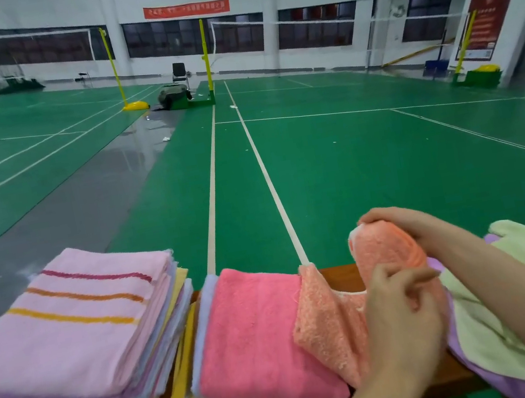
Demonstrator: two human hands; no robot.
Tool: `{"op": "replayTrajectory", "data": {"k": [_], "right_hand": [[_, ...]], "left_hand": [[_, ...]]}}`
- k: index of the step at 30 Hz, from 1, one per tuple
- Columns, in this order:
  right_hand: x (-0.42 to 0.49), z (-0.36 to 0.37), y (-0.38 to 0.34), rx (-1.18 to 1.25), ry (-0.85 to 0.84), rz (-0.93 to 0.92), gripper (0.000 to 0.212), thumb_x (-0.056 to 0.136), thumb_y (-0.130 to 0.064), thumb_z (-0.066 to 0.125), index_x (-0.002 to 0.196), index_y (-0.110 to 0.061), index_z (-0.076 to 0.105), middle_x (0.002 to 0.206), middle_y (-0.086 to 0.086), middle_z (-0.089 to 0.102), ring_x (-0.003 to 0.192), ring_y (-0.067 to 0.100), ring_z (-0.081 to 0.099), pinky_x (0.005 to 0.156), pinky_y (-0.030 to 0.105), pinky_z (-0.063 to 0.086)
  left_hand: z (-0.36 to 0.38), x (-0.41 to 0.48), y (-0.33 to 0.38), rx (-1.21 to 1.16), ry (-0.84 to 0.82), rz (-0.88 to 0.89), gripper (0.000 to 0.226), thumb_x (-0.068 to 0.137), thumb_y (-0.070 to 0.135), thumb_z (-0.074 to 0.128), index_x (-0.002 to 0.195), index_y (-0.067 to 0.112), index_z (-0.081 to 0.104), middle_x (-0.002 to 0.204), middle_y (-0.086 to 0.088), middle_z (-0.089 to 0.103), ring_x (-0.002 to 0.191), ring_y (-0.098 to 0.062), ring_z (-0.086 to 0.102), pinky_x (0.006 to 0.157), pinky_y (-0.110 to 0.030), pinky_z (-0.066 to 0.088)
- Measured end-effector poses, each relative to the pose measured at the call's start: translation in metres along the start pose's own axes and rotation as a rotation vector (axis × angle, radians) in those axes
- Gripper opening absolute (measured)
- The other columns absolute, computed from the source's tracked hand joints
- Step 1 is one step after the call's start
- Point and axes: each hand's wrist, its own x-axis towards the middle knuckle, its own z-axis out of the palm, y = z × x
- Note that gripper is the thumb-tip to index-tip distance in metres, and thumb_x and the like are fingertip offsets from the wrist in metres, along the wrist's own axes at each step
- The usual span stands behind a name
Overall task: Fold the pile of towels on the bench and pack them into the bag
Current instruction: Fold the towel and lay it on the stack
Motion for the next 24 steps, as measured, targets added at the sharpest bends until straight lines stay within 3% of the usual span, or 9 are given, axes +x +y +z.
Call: {"op": "replayTrajectory", "data": {"k": [4,6,10,13,16,18,20,22,24], "right_hand": [[0.004,0.057,0.013,-0.109,0.077,-0.09,0.017,0.085,-0.012,0.064,0.073,-0.006,0.054,0.05,0.003,0.05,0.038,0.011,0.046,0.037,0.014,0.033],[0.009,0.082,0.031,-0.119,0.054,-0.104,0.016,0.087,-0.017,0.064,0.079,-0.007,0.055,0.059,0.002,0.053,0.042,0.009,0.047,0.032,0.012,0.031],[0.018,0.106,0.062,-0.167,0.06,-0.166,0.044,0.086,-0.038,0.063,0.115,-0.006,0.056,0.088,0.005,0.062,0.072,0.012,0.054,0.068,0.022,0.046],[0.01,0.099,0.067,-0.104,0.028,-0.227,0.033,0.092,-0.031,0.055,0.116,-0.008,0.053,0.093,0.007,0.063,0.072,0.01,0.056,0.072,0.023,0.048],[0.0,0.087,0.07,0.0,-0.042,-0.263,0.025,0.097,-0.023,0.047,0.115,-0.007,0.054,0.094,0.004,0.063,0.076,0.01,0.059,0.067,0.018,0.048],[-0.009,0.083,0.075,0.061,-0.058,-0.284,0.022,0.098,-0.018,0.043,0.114,-0.008,0.054,0.1,0.005,0.063,0.086,0.012,0.061,0.07,0.017,0.05],[-0.014,0.074,0.089,-0.011,0.066,-0.313,0.023,0.098,-0.016,0.043,0.117,-0.011,0.056,0.111,0.003,0.06,0.1,0.015,0.057,0.083,0.022,0.045],[-0.018,0.061,0.11,-0.122,0.258,-0.27,0.029,0.098,-0.016,0.042,0.123,-0.009,0.054,0.113,-0.001,0.052,0.11,0.018,0.049,0.09,0.027,0.036],[-0.021,0.05,0.134,-0.108,0.347,-0.138,0.032,0.098,-0.021,0.042,0.125,-0.007,0.051,0.115,0.001,0.052,0.114,0.027,0.05,0.095,0.033,0.038]], "left_hand": [[-0.038,-0.015,-0.032,0.079,0.072,-0.083,0.026,0.078,0.016,0.05,0.079,0.037,0.065,0.093,0.015,0.054,0.084,0.014,0.048,0.078,-0.006,0.037],[-0.058,-0.018,-0.05,0.211,0.085,-0.153,0.019,0.079,0.022,0.051,0.072,0.039,0.054,0.089,0.017,0.05,0.081,0.005,0.051,0.078,-0.019,0.042],[-0.086,-0.018,-0.075,0.523,0.089,-0.277,0.026,0.087,0.033,0.055,0.067,0.032,0.039,0.087,0.009,0.048,0.089,-0.014,0.048,0.081,-0.029,0.041],[-0.096,-0.006,-0.079,0.327,0.112,-0.411,0.029,0.083,0.045,0.063,0.081,0.022,0.047,0.083,0.005,0.054,0.079,-0.015,0.053,0.074,-0.032,0.044],[-0.097,0.016,-0.071,0.203,-0.022,-0.535,0.058,0.072,0.054,0.071,0.104,0.012,0.045,0.092,0.005,0.056,0.094,-0.017,0.058,0.079,-0.033,0.047],[-0.092,0.03,-0.063,0.162,-0.13,-0.524,0.06,0.063,0.05,0.072,0.105,0.014,0.05,0.097,0.006,0.053,0.098,-0.01,0.058,0.083,-0.028,0.044],[-0.085,0.04,-0.061,0.163,-0.222,-0.503,0.039,0.074,0.032,0.073,0.105,0.018,0.054,0.106,0.009,0.052,0.103,0.004,0.057,0.089,-0.021,0.04],[-0.08,0.047,-0.067,0.252,-0.249,-0.531,0.05,0.08,0.025,0.07,0.122,0.016,0.047,0.124,0.005,0.047,0.124,-0.009,0.048,0.094,-0.021,0.038],[-0.077,0.051,-0.076,0.263,-0.24,-0.563,0.068,0.078,0.027,0.072,0.135,0.012,0.037,0.14,0.003,0.041,0.126,-0.018,0.045,0.092,-0.022,0.038]]}}
